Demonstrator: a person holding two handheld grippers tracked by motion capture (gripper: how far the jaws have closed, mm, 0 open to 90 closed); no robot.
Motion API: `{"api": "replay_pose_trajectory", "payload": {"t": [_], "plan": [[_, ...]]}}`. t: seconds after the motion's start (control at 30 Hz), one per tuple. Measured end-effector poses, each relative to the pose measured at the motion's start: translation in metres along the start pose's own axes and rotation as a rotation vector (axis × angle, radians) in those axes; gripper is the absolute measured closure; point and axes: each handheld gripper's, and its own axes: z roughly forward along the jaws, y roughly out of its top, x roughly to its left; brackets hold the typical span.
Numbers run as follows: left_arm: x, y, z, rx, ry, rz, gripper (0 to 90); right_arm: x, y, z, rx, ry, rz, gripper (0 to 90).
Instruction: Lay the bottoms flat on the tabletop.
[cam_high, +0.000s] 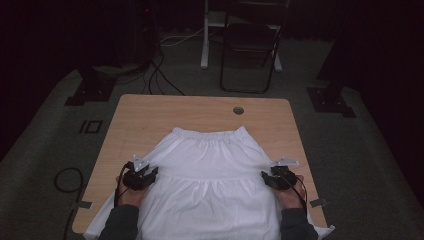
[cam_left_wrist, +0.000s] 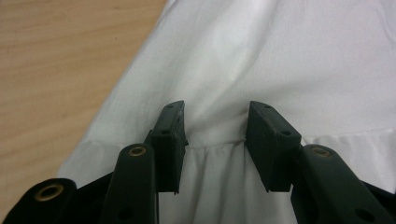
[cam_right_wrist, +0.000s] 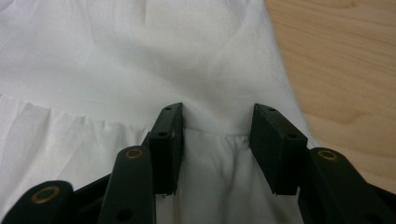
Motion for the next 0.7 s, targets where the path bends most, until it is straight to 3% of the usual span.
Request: {"api": "replay_pose_trajectory", "payload": {"t": [0.43, 0.6, 0.7], "plan": [[0.008, 0.022, 0.025, -0.001, 0.029, -0.002, 58.6, -0.014, 0.024, 0.024, -0.015, -0.012, 0.019, 54.6], [0.010, 0.030, 0.034, 0.000, 0.056, 0.010, 58.6, -0.018, 0.032, 0.032, -0.025, -0.019, 0.017, 55.6], [0.010, 0.040, 0.046, -0.003, 0.094, 0.020, 58.7, -0.020, 0.044, 0.044, -0.030, -0.044, 0.017, 56.0]]}}
